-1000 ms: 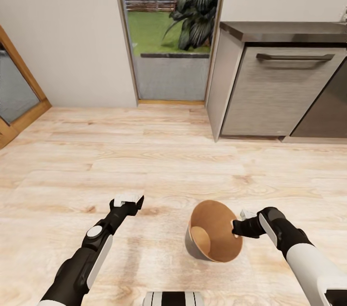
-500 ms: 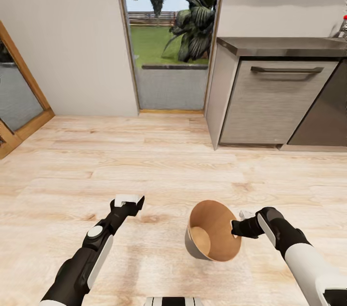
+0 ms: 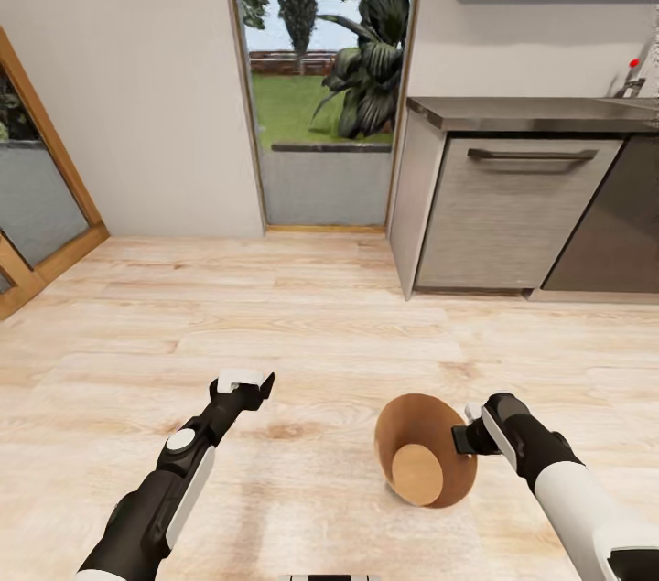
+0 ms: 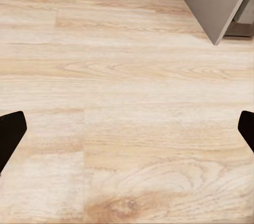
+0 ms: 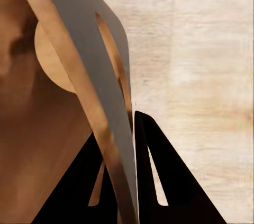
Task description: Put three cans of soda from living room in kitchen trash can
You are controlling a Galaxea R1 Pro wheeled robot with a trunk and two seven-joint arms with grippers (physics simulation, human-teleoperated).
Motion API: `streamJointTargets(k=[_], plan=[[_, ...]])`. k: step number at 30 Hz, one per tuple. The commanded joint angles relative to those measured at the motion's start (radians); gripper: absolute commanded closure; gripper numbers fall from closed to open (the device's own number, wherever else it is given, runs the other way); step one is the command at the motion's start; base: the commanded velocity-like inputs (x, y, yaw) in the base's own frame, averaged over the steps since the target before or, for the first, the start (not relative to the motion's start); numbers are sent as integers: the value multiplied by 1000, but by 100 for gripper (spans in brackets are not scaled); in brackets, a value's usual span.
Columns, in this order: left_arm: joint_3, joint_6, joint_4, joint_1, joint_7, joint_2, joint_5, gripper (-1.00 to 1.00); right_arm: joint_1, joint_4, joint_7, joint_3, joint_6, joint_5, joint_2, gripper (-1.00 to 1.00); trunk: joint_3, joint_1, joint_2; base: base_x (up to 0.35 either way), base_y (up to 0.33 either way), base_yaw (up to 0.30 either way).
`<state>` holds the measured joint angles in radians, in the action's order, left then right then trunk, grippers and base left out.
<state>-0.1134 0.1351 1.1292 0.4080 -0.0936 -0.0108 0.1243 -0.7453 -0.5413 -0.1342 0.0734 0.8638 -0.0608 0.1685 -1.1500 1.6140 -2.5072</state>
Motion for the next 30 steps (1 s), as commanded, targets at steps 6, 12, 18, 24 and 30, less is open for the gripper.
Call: streamJointTargets(k=[6,12,18,24,30], plan=[[0,0,0,0,1,0,0,-100,0,0,87,-3,1,-44,-10,100,23,-3,1,0,0,0],[1,0,0,0,1,0,-1,-100,0,0,93,-4,-1,-47,-12,100,47,-5,3,0,0,0],[1,0,0,0,3,0,-1,-100,0,0,88,-5,-2,-53,-12,100,70,-8,4,0,0,0],[1,0,-1,0,3,0,-2,-100,0,0,86,-6,-2,-55,-13,100,93,-11,6,0,0,0],[1,0,-2,0,3,0,-2,-100,0,0,75,-7,-2,-57,-13,100,116,-14,7,0,0,0]])
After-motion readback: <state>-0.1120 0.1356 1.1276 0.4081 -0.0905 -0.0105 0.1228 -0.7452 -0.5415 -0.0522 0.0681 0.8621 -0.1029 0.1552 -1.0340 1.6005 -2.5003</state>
